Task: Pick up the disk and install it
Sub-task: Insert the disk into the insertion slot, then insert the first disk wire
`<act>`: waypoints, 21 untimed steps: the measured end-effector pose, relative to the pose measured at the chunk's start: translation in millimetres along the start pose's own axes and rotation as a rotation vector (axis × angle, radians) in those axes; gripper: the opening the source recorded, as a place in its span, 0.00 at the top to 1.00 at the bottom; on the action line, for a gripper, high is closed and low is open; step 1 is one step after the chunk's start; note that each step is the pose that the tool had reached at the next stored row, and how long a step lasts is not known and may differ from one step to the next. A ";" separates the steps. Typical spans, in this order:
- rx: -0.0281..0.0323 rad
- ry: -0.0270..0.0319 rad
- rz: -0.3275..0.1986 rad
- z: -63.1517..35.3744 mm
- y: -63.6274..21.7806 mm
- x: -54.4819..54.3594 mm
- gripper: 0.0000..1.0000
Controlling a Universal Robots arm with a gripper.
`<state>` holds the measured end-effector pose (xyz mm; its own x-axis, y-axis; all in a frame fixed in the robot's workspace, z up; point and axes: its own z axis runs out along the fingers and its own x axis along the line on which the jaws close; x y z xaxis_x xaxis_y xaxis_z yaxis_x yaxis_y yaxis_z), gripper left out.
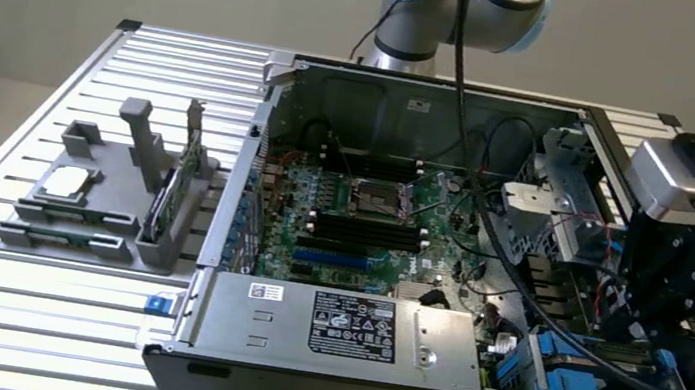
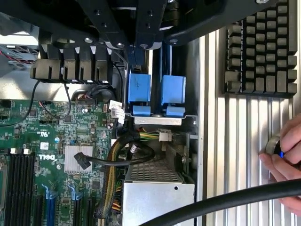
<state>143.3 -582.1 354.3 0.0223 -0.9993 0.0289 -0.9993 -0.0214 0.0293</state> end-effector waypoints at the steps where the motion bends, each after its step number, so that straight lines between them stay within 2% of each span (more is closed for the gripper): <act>1: 0.0000 0.0002 0.000 -4.0 0.1 0.1 0.89; 4: -0.0006 0.0006 0.000 -10.9 0.3 0.3 0.89; 21: -0.0008 0.0007 0.006 -11.1 -0.1 0.3 0.88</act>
<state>143.7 -582.1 365.4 0.0164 -0.9994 0.0298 -0.9994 -0.0155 0.0299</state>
